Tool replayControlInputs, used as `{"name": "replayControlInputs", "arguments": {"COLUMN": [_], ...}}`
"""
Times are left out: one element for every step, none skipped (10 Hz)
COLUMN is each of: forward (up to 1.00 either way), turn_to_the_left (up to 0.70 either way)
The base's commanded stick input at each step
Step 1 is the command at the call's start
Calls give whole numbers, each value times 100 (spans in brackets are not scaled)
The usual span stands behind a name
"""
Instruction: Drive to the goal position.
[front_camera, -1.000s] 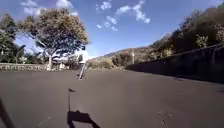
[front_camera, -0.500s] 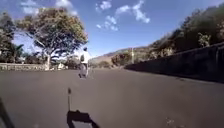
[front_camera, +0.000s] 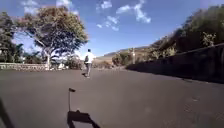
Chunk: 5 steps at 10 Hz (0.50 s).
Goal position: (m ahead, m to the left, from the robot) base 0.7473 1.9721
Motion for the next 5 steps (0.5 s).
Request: {"name": "replayControlInputs", "arguments": {"forward": [50, 50, 50, 50, 50], "turn_to_the_left": [0, 0, 0, 0, 0]}}
